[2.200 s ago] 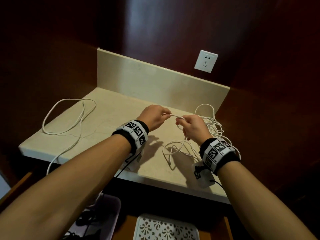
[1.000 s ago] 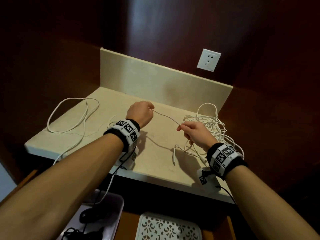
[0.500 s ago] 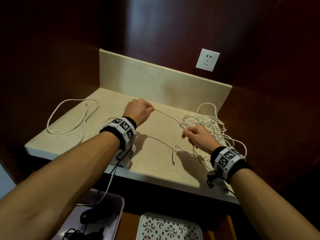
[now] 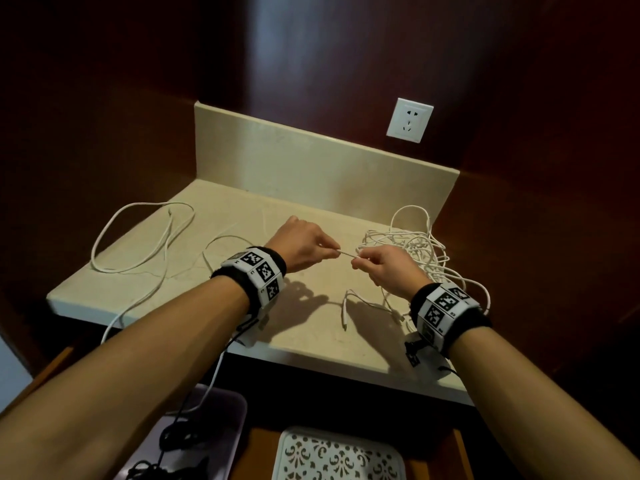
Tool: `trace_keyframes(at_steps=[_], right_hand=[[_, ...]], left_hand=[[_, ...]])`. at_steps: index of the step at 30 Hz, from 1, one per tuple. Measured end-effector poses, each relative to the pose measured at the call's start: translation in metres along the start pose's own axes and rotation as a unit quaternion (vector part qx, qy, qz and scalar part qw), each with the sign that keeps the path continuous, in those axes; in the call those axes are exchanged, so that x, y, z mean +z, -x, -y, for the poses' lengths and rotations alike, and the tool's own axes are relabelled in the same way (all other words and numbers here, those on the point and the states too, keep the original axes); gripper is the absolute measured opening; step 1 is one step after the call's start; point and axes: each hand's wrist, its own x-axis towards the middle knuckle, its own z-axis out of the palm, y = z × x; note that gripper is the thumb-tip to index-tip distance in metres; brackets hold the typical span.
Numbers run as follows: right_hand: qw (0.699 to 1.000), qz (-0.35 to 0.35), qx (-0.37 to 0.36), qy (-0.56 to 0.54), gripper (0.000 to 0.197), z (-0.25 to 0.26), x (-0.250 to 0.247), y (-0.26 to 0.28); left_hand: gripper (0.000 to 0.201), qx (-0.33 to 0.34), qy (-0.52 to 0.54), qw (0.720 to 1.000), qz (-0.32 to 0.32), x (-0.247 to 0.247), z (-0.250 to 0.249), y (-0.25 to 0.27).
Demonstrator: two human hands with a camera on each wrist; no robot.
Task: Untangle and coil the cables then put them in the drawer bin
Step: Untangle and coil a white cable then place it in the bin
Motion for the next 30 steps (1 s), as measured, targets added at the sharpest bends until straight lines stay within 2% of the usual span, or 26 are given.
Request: trace_keyframes(at_steps=[4,7,10,13,16,21,25,27,30], right_hand=[[0.997,0.007,0.011,0.073,0.024,-0.008,-0.007,0.000],[0.994,0.033,0.052,0.089,0.031,-0.013,-0.012,-0.001],[0.992,0.041,0.094,0.078,0.031,-0.018,-0.016,0.001],[0.992,0.029,0.116,0.033,0.027,-0.016,-0.016,0.002],[0.995,-0.014,0.100,0.000,0.024,-0.009,-0.013,-0.001],[0.995,-0.068,0.069,-0.009,0.026,0.004,-0.013,-0.005],[0.994,-0.067,0.051,-0.069,0.022,0.003,-0.018,0.002],[0.993,-0.046,0.053,-0.096,0.022,0.001,-0.020,0.007],[0.996,0.002,0.053,-0.074,0.024,-0.002,-0.022,0.010]], left_hand=[[0.029,-0.071,0.029,0.995,-0.061,-0.006,0.011,0.003],[0.029,-0.127,0.021,0.987,-0.099,-0.011,0.019,0.004],[0.026,-0.159,0.000,0.984,-0.076,-0.012,0.023,0.005],[0.027,-0.129,-0.004,0.991,-0.019,-0.007,0.014,0.006],[0.031,-0.069,0.030,0.997,0.034,0.002,-0.004,0.004],[0.027,-0.041,0.029,0.996,0.072,0.012,-0.017,-0.003],[0.027,-0.084,-0.005,0.996,0.006,0.007,-0.005,-0.003],[0.027,-0.114,-0.012,0.993,-0.040,0.002,0.005,-0.003],[0.027,-0.150,-0.026,0.985,-0.085,-0.005,0.016,-0.003]])
